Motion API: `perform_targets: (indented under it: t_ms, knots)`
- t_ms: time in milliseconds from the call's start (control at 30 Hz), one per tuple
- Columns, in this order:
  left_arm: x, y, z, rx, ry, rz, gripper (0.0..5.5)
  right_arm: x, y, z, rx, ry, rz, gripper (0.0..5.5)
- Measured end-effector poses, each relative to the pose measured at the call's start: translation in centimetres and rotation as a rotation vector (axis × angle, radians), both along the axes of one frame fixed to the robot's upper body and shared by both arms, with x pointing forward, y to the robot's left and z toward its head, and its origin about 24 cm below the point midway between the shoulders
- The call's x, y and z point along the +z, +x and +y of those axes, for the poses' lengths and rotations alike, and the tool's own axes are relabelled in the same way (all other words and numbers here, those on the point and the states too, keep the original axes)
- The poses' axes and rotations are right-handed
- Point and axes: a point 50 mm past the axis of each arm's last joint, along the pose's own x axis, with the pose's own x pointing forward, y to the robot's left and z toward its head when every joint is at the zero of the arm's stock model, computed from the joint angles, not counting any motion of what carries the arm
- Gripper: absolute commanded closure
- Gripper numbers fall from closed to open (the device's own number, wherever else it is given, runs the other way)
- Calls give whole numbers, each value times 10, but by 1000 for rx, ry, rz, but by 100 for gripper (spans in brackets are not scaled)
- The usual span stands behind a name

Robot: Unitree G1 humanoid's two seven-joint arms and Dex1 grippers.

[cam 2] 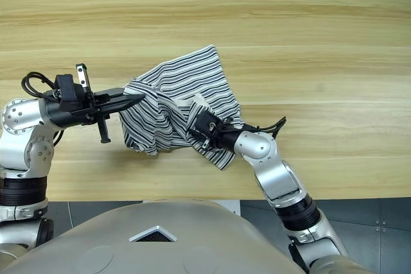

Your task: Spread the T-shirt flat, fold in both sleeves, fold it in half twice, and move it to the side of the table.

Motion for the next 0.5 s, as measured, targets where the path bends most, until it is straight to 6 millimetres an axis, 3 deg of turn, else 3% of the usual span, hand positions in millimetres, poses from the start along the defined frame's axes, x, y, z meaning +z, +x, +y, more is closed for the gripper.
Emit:
perform_targets:
  t_ms: [233,500]
  knots:
    - [-1,1,2,6,9,6,537,15,-5,-1,20,-7,-41,356]
    - [-1,2,2,8,17,0,537,4,-24,-7,117,-117,9,356]
